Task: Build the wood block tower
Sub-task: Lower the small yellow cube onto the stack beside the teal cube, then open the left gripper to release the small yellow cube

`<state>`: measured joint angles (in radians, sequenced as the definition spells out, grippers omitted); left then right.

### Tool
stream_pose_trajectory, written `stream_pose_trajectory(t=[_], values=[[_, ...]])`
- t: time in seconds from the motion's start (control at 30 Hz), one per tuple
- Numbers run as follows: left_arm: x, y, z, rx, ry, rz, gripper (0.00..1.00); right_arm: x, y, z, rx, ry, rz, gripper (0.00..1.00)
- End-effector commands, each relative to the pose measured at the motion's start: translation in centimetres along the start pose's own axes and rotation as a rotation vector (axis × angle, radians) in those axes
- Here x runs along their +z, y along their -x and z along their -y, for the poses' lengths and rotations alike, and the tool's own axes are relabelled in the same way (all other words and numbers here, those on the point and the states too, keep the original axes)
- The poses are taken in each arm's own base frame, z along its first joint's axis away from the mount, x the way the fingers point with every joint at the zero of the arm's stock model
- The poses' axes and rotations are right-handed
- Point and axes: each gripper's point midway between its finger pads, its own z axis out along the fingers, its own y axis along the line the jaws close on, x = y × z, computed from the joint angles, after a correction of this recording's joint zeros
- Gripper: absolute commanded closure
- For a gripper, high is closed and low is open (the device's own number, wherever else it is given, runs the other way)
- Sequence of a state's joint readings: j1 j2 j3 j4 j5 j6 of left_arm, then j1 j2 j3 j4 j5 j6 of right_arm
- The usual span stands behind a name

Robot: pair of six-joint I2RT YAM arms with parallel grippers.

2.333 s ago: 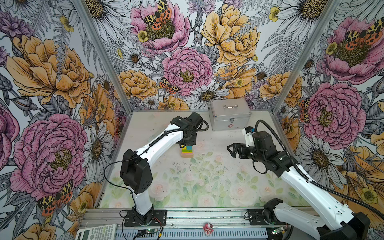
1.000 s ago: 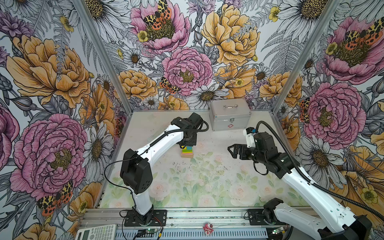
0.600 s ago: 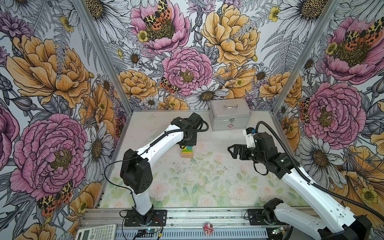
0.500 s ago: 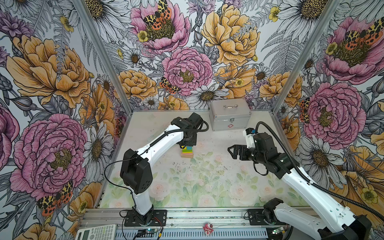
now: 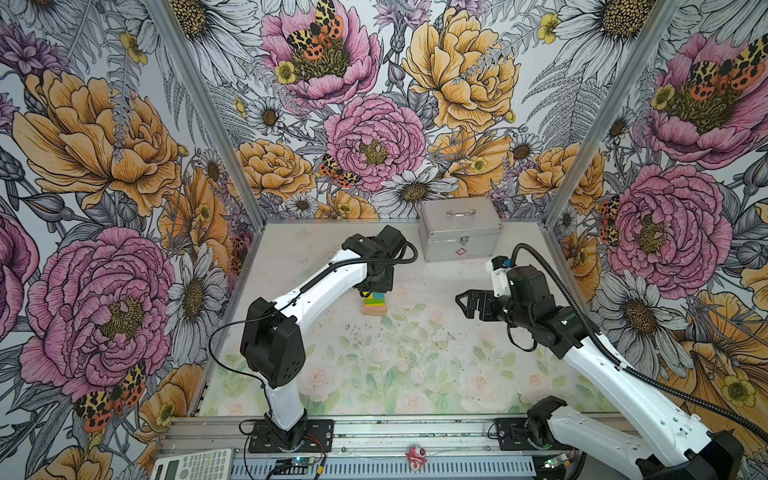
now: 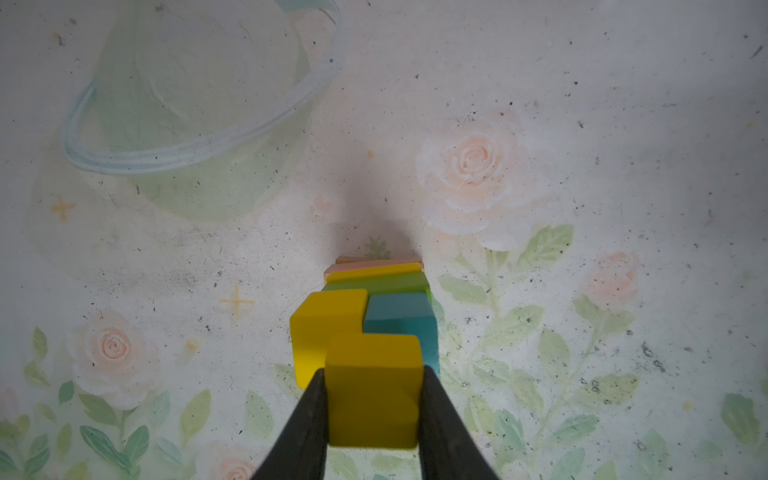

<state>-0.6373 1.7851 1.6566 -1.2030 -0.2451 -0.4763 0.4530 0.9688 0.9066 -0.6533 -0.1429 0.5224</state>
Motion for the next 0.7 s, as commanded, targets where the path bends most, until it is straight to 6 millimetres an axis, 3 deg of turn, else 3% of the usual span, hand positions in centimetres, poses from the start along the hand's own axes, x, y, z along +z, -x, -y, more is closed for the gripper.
stream_pose_trajectory(t=[0.0,0.57,0.67], values=[[0.77,-0.17,0.37,-0.008,-0.007,-0.008,0.67,-0.37,0.17,-0.03,-0.018,0.000,0.016,0.00],[0.58,0.21,0.20,-0.013,-0.007,0.002,0.66,-0.46,0.11,-0.15,-0.019,0.008,0.016,0.00],[0.55,0.14,0.15,-0.015,-0.008,0.001,0.61,-0.58,0.18,-0.40,-0.023,0.019,0.016,0.00]])
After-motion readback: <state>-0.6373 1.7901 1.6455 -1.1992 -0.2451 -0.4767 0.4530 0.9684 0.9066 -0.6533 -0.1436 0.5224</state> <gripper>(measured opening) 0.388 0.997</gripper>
